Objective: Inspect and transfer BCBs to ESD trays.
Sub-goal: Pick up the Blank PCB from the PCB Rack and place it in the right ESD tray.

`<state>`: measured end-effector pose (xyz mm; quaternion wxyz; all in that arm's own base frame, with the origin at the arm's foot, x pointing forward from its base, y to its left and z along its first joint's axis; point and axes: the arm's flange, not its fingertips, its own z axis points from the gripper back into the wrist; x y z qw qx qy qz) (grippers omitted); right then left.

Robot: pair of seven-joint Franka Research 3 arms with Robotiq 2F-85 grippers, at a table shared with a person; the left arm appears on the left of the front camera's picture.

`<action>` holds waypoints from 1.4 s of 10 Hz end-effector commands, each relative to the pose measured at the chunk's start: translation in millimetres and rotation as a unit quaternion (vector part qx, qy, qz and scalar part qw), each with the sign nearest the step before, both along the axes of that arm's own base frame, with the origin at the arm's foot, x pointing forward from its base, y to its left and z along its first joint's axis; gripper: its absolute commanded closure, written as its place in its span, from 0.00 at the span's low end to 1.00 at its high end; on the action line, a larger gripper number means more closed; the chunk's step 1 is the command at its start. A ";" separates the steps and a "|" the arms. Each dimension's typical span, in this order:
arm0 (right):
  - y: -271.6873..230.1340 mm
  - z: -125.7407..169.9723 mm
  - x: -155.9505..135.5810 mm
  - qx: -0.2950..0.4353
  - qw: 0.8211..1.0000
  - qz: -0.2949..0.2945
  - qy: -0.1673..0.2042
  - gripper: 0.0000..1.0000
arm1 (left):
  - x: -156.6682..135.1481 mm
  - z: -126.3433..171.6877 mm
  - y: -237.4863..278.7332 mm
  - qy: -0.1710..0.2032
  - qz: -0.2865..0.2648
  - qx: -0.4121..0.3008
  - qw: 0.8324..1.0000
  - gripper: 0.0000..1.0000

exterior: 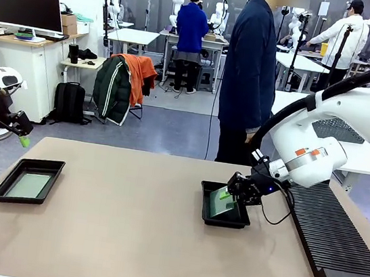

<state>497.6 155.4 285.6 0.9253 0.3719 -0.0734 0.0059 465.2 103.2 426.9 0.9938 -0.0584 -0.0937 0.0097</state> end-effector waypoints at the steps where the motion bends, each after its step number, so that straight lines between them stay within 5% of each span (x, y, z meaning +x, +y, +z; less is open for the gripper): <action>1: 9.6 16.5 -5.7 -0.043 0.999 -0.008 0.001 0.73 | 0.0 -1.3 0.6 -0.002 0.003 -0.001 1.000 0.00; 2: 13.3 24.3 -6.9 -0.060 0.998 -0.011 -0.005 0.55 | 0.0 -1.3 0.6 -0.002 0.003 -0.001 1.000 0.00; 3: 16.0 31.0 -6.5 -0.080 0.997 -0.014 -0.005 0.62 | 0.0 -1.3 0.6 -0.002 0.003 -0.001 1.000 0.00; 4: 17.5 37.4 -5.6 -0.096 0.995 -0.017 -0.007 0.45 | 0.0 -1.3 0.6 -0.002 0.003 -0.001 1.000 0.00; 5: 18.3 45.0 -4.9 -0.128 0.991 -0.025 -0.007 0.53 | 0.0 -1.3 0.6 -0.002 0.003 -0.001 1.000 0.00; 6: 19.1 51.6 -4.4 -0.152 0.988 -0.029 -0.006 0.35 | 0.0 -1.3 0.6 -0.002 0.003 -0.001 1.000 0.00; 7: 21.3 58.7 -5.1 -0.174 0.984 -0.034 -0.012 0.43 | 0.0 -1.3 0.6 -0.002 0.003 -0.001 1.000 0.00; 8: 22.3 65.5 -6.3 -0.199 0.979 -0.042 -0.015 0.25 | 0.0 -1.3 0.6 -0.002 0.003 -0.001 1.000 0.00; 9: 22.1 71.1 -7.7 -0.226 0.973 -0.049 -0.014 0.32 | 0.0 -1.3 0.6 -0.002 0.003 -0.001 1.000 0.00; 10: 20.5 77.6 -10.0 -0.249 0.967 -0.057 -0.011 0.14 | 0.0 -1.3 0.6 -0.002 0.003 -0.001 1.000 0.00; 11: 18.1 83.3 -11.3 -0.262 0.963 -0.059 -0.009 0.21 | 0.0 -1.3 0.6 -0.002 0.003 -0.001 1.000 0.00; 12: 15.2 88.5 -12.5 -0.274 0.960 -0.063 -0.007 0.03 | 0.0 -1.3 0.6 -0.002 0.003 -0.001 1.000 0.00; 13: 12.6 93.2 -13.7 -0.281 0.958 -0.060 -0.007 0.09 | 0.0 -1.3 0.6 -0.002 0.003 -0.001 1.000 0.00; 14: 10.5 99.1 -14.9 -0.292 0.955 -0.054 -0.003 0.00 | 0.0 -1.3 0.6 -0.002 0.003 -0.001 1.000 0.00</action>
